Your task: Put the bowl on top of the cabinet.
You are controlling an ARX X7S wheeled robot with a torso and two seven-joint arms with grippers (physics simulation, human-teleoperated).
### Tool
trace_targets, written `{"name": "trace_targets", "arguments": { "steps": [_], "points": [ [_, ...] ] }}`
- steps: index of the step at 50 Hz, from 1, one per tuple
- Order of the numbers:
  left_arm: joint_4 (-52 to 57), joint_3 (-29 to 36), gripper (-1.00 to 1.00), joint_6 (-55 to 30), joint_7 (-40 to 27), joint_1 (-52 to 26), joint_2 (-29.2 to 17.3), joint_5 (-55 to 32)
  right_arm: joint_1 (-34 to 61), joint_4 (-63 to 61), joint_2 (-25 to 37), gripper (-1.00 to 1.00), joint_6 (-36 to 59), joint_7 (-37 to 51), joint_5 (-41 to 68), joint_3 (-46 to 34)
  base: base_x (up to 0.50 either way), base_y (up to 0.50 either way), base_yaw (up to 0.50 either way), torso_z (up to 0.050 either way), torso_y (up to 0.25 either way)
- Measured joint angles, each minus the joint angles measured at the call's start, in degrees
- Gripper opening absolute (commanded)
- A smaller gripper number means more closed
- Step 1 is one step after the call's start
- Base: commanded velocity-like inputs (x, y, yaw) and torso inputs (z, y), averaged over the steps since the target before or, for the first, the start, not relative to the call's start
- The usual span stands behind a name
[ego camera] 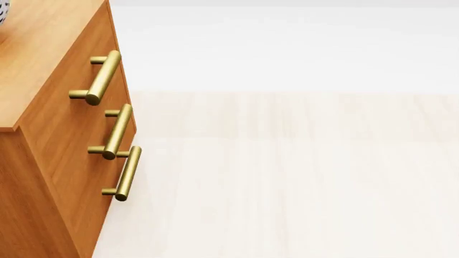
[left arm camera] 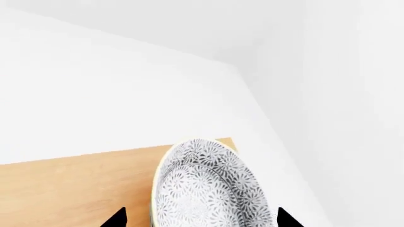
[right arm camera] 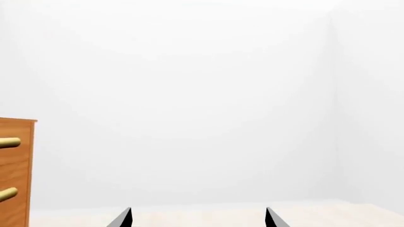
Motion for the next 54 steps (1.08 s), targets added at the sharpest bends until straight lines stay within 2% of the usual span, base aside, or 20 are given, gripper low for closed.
{"name": "trace_targets", "arguments": {
  "steps": [31,54],
  "points": [
    [21.3,24.4,1.00,-11.5,-7.8,3.4,1.4,-22.8,-0.7,-0.3,-0.2,1.00,-0.5,0.0,-0.8,0.4,0.00,0.00,0.00,0.000,0.000],
    [33.1,36.2,1.00,-16.5,-13.5,5.3,1.1,-37.2,-0.9,0.7,-0.6,1.00,-1.7,-0.2,-0.8,0.4,0.00,0.00,0.00,0.000,0.000]
  ]
}}
